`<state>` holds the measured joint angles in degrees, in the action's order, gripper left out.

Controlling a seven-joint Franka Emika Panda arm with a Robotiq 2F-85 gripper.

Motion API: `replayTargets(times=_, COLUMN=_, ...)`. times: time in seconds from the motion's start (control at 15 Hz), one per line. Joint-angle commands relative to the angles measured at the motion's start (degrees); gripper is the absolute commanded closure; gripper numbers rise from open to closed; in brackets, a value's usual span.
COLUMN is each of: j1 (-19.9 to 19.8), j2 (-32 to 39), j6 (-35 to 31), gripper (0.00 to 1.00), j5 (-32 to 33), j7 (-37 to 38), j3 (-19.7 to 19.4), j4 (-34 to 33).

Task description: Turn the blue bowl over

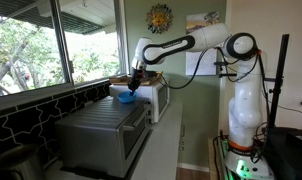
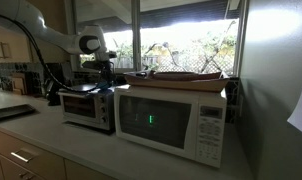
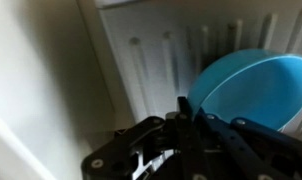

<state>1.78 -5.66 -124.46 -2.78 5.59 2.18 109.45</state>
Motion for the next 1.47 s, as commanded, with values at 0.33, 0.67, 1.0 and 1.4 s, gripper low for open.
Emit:
replayTargets(times=0.33, j1=1.67, j2=-1.63, j6=24.31, gripper=0.97, j5=19.38, j7=-2.69, j3=4.47, j4=-10.42)
replayTargets(times=0.67, j1=6.57, j2=2.78, j6=31.87, gripper=0.98, j5=31.17, j7=-1.61, j3=11.63, j4=-15.22)
replayTargets(times=1.0, j1=11.26, j2=7.50, j6=35.05, gripper=0.98, j5=45.77, j7=-4.04, j3=15.06, j4=-18.44)
replayTargets(times=1.4, j1=14.93, j2=9.79, j6=32.01, gripper=0.98, j5=62.39, j7=-7.10, j3=15.41, j4=-15.48)
